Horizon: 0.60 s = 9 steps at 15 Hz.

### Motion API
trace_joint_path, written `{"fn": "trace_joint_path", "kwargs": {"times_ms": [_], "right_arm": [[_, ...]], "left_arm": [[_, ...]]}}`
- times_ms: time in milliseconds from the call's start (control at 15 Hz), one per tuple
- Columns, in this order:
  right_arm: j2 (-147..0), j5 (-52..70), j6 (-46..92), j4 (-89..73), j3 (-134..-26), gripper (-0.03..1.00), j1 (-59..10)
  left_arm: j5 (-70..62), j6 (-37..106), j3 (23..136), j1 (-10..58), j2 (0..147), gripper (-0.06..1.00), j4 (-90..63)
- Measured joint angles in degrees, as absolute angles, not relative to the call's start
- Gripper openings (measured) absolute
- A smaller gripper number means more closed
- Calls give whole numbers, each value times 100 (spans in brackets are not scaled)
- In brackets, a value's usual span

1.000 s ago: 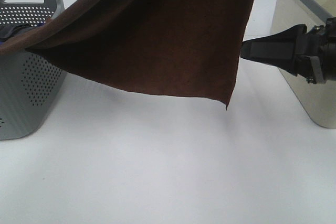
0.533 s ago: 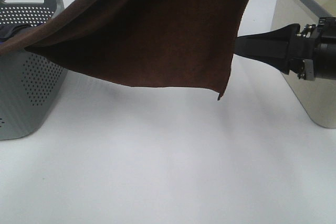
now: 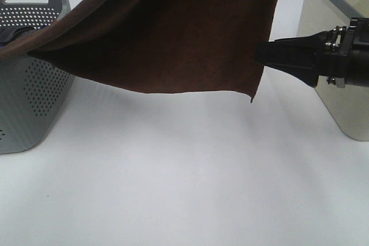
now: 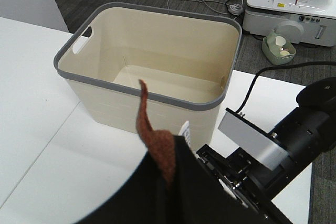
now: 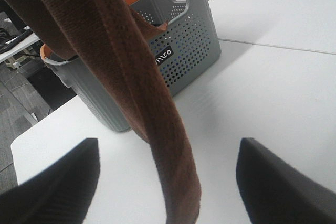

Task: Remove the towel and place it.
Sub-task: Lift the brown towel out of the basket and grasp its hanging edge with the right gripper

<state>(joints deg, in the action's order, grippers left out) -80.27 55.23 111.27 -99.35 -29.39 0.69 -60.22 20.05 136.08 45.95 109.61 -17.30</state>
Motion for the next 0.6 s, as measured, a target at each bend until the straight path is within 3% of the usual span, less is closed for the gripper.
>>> {"fn": "trace_joint_path", "kwargs": {"times_ms": [600], "right_arm": [[-9173,5884,11585,-9935,-2951,65,69]], "left_arm": [[-5879,2005,13608,4595,10961,0,-1730]]}}
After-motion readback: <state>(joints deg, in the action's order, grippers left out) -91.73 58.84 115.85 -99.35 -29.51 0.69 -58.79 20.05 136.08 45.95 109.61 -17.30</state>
